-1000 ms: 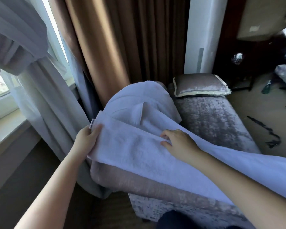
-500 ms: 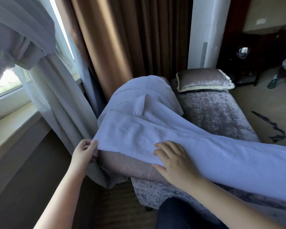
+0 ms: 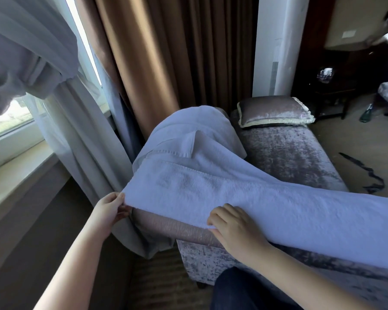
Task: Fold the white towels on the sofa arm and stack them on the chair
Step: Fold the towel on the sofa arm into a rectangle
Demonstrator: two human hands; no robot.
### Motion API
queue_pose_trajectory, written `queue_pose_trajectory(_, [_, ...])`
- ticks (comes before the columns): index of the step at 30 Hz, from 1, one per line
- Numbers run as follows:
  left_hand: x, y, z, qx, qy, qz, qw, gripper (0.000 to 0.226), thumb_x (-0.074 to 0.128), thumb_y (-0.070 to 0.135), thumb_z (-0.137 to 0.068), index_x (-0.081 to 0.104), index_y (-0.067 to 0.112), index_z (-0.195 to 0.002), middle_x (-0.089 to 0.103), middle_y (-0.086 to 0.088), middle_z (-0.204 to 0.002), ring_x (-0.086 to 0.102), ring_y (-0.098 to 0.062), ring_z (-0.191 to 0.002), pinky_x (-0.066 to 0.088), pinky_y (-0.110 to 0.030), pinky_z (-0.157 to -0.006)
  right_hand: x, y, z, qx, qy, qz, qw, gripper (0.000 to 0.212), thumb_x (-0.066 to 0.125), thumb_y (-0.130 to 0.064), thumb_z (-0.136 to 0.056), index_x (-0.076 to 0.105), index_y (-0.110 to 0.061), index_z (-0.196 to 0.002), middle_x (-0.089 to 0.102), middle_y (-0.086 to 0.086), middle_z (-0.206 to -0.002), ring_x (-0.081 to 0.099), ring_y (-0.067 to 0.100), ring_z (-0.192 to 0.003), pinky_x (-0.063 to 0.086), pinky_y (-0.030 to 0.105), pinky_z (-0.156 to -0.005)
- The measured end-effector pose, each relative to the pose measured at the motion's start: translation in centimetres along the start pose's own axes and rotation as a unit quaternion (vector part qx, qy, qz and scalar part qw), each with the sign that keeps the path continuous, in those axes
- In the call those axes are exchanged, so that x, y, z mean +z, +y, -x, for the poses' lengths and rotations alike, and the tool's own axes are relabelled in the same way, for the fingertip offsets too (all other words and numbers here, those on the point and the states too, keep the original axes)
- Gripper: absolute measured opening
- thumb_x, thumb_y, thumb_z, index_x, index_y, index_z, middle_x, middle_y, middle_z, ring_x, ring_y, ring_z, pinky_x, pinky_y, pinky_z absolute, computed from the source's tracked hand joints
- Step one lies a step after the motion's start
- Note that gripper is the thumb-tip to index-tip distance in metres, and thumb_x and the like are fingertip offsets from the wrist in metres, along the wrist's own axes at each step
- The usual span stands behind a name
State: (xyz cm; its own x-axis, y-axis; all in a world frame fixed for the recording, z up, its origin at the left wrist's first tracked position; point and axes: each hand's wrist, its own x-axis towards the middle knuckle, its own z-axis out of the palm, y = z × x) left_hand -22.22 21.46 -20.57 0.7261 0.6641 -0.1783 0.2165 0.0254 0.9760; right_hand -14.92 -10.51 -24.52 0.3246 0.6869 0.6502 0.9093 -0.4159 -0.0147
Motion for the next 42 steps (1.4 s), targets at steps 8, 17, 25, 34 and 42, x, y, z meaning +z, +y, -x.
queue_pose_trajectory(8, [4.5, 1.7, 1.6, 0.286, 0.154, -0.337, 0.884, 0.035, 0.058, 0.024, -0.094, 0.055, 0.01, -0.126, 0.056, -0.011, -0.127, 0.048, -0.034, -0.118, 0.041, -0.043, -0.096, -4.3, 4.8, 1.5, 0.132, 0.048, 0.017, 0.99, 0.031, 0.048, -0.037, -0.093, 0.068, -0.015, -0.099, 0.064, -0.004, -0.102, 0.059, 0.017, -0.092, 0.047, 0.03, -0.074])
queue_pose_trajectory(17, [24.8, 4.5, 6.2, 0.576, -0.14, -0.334, 0.733, 0.029, 0.04, 0.021, -0.089, 0.067, 0.011, -0.092, 0.068, -0.004, -0.093, 0.062, -0.031, -0.085, 0.052, -0.04, -0.068, -13.1, 16.3, 9.0, 0.291, 0.067, 0.132, 0.945, 0.034, 0.037, -0.026, -0.094, 0.067, -0.011, -0.093, 0.066, 0.003, -0.098, 0.056, 0.025, -0.087, 0.046, 0.037, -0.073])
queue_pose_trajectory(25, [41.4, 5.9, 3.4, 0.547, -0.162, -0.553, 0.607, 0.021, 0.047, 0.015, -0.097, 0.056, 0.017, -0.116, 0.059, -0.001, -0.114, 0.051, -0.025, -0.11, 0.038, -0.034, -0.081, -17.8, 24.3, 12.6, 0.36, 0.083, 0.182, 0.911, 0.035, 0.034, -0.025, -0.088, 0.067, -0.014, -0.087, 0.066, 0.001, -0.091, 0.059, 0.03, -0.083, 0.051, 0.041, -0.072])
queue_pose_trajectory(34, [44.3, 3.6, 0.2, 0.388, -0.264, -0.723, 0.508, 0.032, 0.036, 0.033, -0.104, 0.057, 0.018, -0.123, 0.059, 0.0, -0.127, 0.053, -0.023, -0.118, 0.039, -0.034, -0.092, -12.3, 29.5, 10.6, 0.278, 0.098, 0.175, 0.939, 0.027, 0.039, -0.014, -0.085, 0.066, -0.013, -0.089, 0.065, 0.0, -0.092, 0.056, 0.021, -0.084, 0.035, 0.03, -0.076])
queue_pose_trajectory(42, [44.1, 4.3, 0.5, 0.283, -0.371, -0.646, 0.603, 0.028, 0.051, 0.041, -0.097, 0.065, 0.017, -0.097, 0.061, 0.0, -0.104, 0.057, -0.021, -0.101, 0.043, -0.029, -0.08, -12.1, 29.7, 11.0, 0.281, 0.082, 0.155, 0.944, 0.029, 0.036, -0.013, -0.081, 0.065, -0.011, -0.087, 0.064, 0.002, -0.085, 0.059, 0.027, -0.079, 0.031, 0.029, -0.074])
